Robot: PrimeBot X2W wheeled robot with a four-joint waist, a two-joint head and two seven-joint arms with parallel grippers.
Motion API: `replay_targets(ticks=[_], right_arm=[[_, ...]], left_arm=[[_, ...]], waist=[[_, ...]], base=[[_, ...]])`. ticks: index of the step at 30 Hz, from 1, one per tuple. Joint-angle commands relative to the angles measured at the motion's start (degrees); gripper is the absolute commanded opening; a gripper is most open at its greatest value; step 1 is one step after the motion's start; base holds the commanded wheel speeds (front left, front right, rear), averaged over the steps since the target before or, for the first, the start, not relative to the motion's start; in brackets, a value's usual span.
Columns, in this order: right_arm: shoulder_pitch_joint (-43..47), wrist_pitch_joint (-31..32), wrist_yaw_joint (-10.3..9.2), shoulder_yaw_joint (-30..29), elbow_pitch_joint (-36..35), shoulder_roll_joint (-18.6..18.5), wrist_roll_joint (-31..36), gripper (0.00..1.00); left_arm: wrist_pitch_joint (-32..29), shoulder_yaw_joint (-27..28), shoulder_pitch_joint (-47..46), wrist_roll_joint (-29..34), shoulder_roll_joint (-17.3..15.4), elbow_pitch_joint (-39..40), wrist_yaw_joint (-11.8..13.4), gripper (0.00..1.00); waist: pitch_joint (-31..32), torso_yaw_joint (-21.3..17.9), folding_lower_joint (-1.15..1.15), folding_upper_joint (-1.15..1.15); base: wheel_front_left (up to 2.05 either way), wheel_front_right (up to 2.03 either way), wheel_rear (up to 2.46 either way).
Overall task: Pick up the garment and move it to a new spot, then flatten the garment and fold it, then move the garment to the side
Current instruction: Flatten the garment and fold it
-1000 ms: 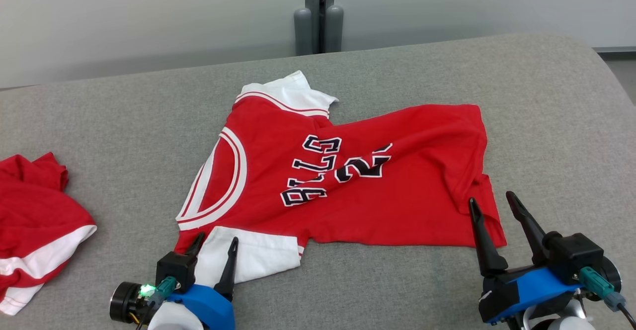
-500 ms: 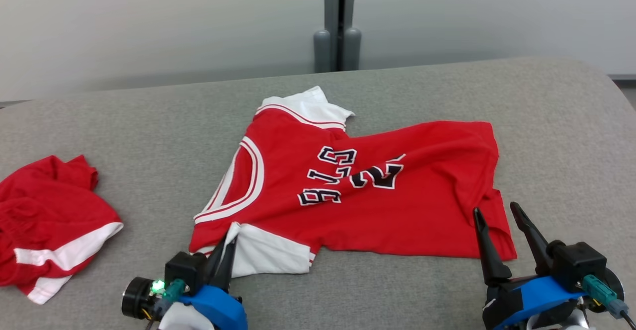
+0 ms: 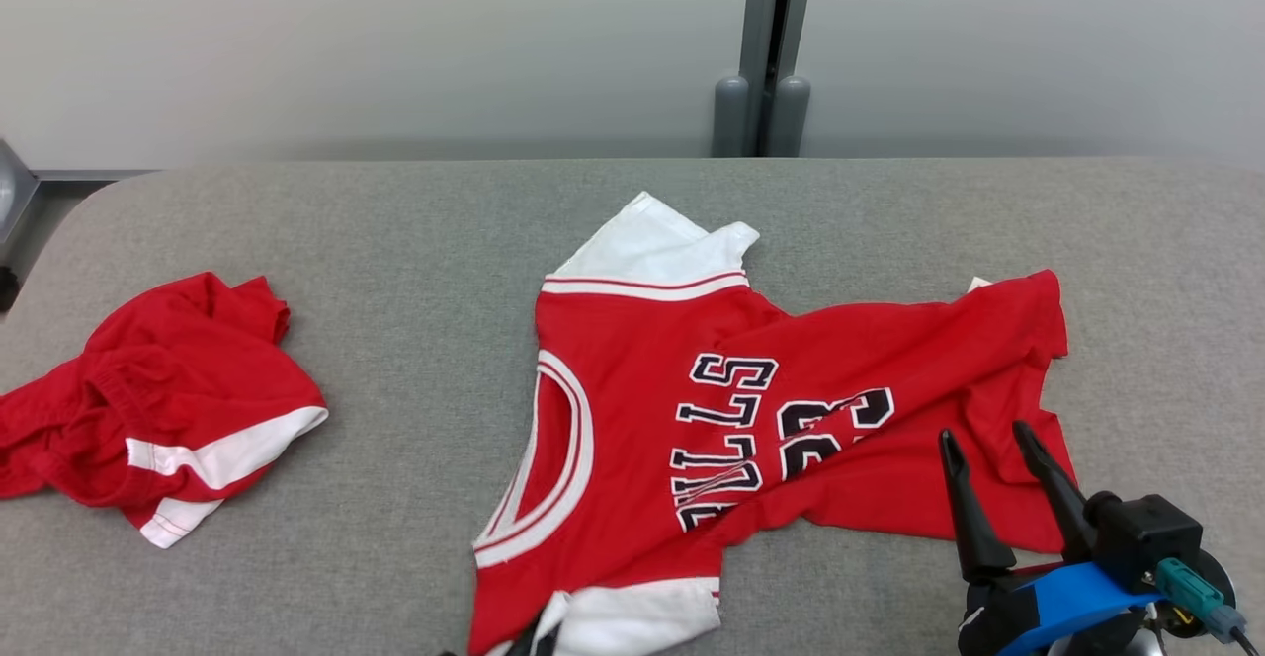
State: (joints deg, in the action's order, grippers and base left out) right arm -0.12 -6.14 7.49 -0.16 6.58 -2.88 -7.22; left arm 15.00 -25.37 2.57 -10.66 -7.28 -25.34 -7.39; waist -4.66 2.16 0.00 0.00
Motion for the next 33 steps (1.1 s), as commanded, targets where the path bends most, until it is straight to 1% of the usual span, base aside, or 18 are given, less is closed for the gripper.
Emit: replay_targets(ticks=[1, 2, 3, 4, 7, 9, 12, 15, 18, 23, 29, 33], right_arm=[[0.60, 0.01, 0.01, 0.00, 0.15, -0.03, -0.47, 1.00], [0.57, 0.00, 0.01, 0.05, 0.22, -0.03, -0.55, 1.00], [0.54, -0.04, 0.01, 0.10, 0.28, -0.03, -0.54, 1.00], [0.51, -0.09, 0.01, 0.18, 0.41, -0.03, -0.53, 1.00], [0.44, -0.23, 0.01, 0.27, 0.77, -0.03, -0.54, 1.00], [0.42, -0.22, 0.01, 0.31, 0.89, -0.03, -0.58, 1.00], [0.28, -0.36, 0.01, 0.15, 1.02, -0.03, -0.65, 1.00], [0.14, -0.45, 0.01, 0.41, 1.30, -0.03, -0.76, 1.00], [0.16, -0.49, 0.01, 0.65, 1.63, -0.04, -0.89, 1.00], [-0.09, -0.64, 0.01, 0.48, 1.98, -0.03, -0.86, 1.00], [-0.75, -0.88, 0.01, 0.31, 2.09, -0.03, -0.91, 1.00], [-0.98, -1.17, 0.01, 0.15, 2.36, -0.03, -0.83, 1.00]], left_arm=[[0.25, -0.69, 0.48, -0.52, -0.02, 0.22, -0.08, 0.02], [0.25, -1.13, 0.60, -0.58, 0.09, 0.39, -0.09, 0.19], [0.25, -1.50, 0.62, -0.81, 0.16, 0.72, -0.09, 0.83], [0.25, -1.91, 0.59, -1.04, 0.34, 1.18, -0.09, 1.00], [0.25, -1.62, 0.15, -1.58, 0.47, 4.05, -0.09, 1.00], [0.26, -0.50, -0.22, -1.86, 0.16, 7.14, 0.02, 1.00], [0.25, 1.56, -0.65, -1.82, -0.75, 11.32, 0.81, 1.00], [0.26, 3.90, -1.53, -2.30, -1.80, 12.90, 1.67, 1.00], [-0.01, 5.70, -3.09, -2.44, -2.94, 11.98, 2.75, 1.00], [-1.46, 7.19, -4.86, -3.50, -4.03, 8.73, 3.21, 1.00], [-2.37, 7.08, -5.72, -4.60, -3.57, 2.34, 3.14, 1.00], [-2.99, 6.40, -5.53, -5.30, -3.16, -2.49, 2.59, 1.00]], waist=[[-0.09, 0.24, 0.00, 0.00], [-0.12, 0.39, 0.00, 0.00], [-0.15, 0.51, 0.00, 0.00], [-0.14, 0.63, 0.00, 0.00], [-0.06, 0.78, 0.00, 0.00], [0.05, 0.64, 0.00, 0.00], [0.13, 0.13, 0.00, 0.00], [0.20, -0.64, 0.00, 0.00], [0.17, -1.59, 0.00, 0.00], [-0.41, -2.93, 0.00, 0.00], [-1.44, -4.01, 0.00, 0.00], [-1.78, -4.27, 0.00, 0.00]], base=[[0.00, 0.00, 0.00], [0.00, 0.00, 0.00], [0.00, 0.00, 0.00], [0.00, 0.00, 0.00], [0.00, 0.00, 0.00], [0.00, 0.00, 0.00], [0.00, 0.00, 0.00], [0.00, 0.00, 0.00], [0.00, 0.00, 0.00], [0.00, 0.00, 0.00], [0.00, 0.00, 0.00], [0.00, 0.00, 0.00]])
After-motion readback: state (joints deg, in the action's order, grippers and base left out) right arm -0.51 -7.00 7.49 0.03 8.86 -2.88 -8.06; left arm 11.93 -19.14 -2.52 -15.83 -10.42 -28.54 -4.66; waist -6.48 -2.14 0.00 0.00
